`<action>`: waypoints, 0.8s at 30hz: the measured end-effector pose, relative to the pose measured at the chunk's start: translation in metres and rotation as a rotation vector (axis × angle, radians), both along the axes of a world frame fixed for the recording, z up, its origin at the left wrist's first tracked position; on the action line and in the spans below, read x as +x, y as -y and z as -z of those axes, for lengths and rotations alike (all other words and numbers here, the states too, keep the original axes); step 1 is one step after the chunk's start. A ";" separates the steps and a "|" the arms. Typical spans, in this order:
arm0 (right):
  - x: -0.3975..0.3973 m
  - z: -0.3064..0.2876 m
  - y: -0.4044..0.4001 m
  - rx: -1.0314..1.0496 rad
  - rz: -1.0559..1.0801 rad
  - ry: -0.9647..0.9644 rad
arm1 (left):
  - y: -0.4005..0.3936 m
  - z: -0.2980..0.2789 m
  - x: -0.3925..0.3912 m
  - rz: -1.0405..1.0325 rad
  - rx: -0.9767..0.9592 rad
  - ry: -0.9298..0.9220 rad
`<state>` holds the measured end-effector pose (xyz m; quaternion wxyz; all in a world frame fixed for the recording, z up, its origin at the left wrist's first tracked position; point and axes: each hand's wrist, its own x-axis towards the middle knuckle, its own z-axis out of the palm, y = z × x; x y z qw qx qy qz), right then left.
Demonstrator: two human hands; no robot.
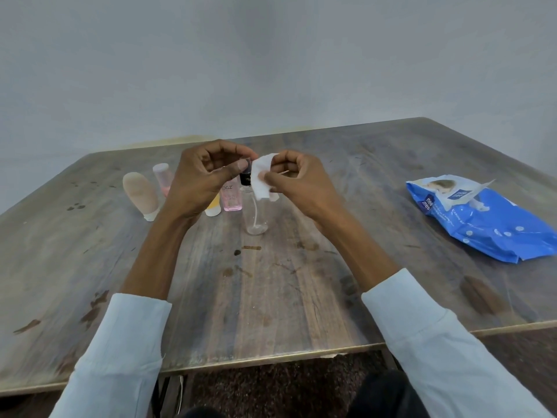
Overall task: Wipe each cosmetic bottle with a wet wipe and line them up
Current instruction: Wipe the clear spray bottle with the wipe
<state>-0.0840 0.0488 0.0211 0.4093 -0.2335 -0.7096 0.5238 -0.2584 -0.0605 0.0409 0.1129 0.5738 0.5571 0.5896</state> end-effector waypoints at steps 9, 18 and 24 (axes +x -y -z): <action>-0.013 0.008 0.014 0.299 0.168 0.092 | 0.004 -0.003 -0.001 0.033 -0.085 0.002; -0.010 0.009 0.004 0.171 0.133 0.045 | 0.004 -0.002 -0.004 0.041 -0.067 -0.047; 0.003 0.005 0.000 -0.187 0.009 -0.097 | 0.003 0.001 -0.007 0.033 -0.064 -0.005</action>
